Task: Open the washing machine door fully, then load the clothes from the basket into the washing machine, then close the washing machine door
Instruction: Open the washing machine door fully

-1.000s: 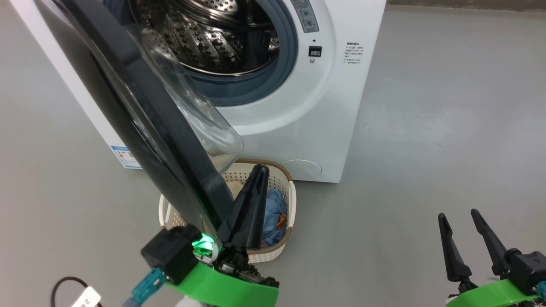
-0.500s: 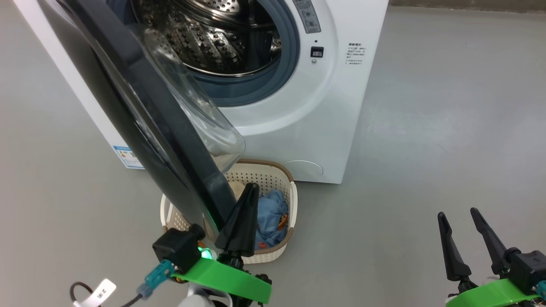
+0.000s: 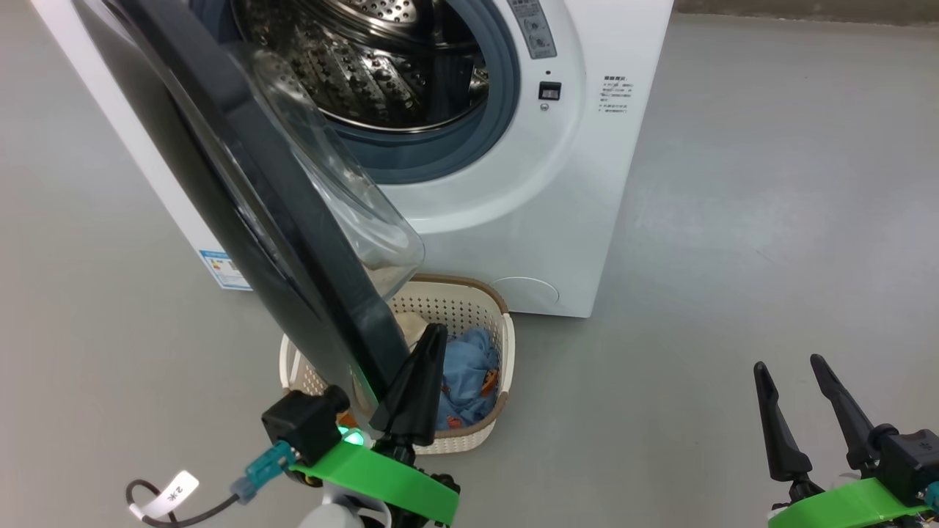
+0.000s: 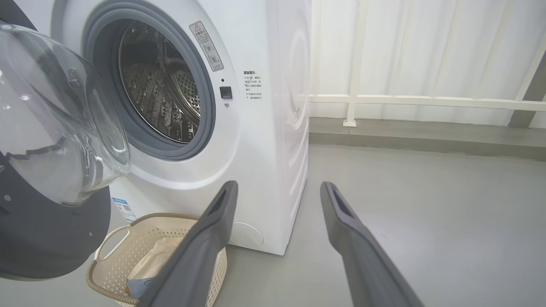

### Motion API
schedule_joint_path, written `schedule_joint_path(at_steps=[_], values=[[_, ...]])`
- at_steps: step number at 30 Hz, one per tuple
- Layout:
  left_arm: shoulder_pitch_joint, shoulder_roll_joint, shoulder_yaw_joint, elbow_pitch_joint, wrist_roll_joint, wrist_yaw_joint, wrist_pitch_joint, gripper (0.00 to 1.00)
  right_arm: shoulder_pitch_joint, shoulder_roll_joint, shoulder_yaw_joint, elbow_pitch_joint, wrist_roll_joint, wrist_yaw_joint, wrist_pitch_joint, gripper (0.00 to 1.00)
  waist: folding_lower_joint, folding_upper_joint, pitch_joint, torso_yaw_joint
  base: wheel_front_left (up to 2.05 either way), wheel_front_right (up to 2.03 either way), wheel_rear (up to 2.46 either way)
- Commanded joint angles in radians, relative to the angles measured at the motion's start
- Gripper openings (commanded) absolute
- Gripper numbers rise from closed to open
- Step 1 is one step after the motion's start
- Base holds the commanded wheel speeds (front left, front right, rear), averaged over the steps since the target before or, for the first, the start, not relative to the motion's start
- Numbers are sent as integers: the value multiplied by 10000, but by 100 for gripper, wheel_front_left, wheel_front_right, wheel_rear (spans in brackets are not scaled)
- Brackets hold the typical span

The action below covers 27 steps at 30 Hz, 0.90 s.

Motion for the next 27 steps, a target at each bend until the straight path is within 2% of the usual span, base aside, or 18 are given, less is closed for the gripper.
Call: schedule_joint_path(at_steps=[1, 27], values=[[-399, 56, 448, -139, -44, 35, -116, 0, -262, -235, 168, -271, -103, 44, -124, 100, 0, 0, -5, 23, 0, 0, 0], [471, 56, 1178, -708, 462, 136, -120, 0, -199, -297, 47, -406, -139, 44, -124, 100, 0, 0, -66, 926, 0, 0, 0]])
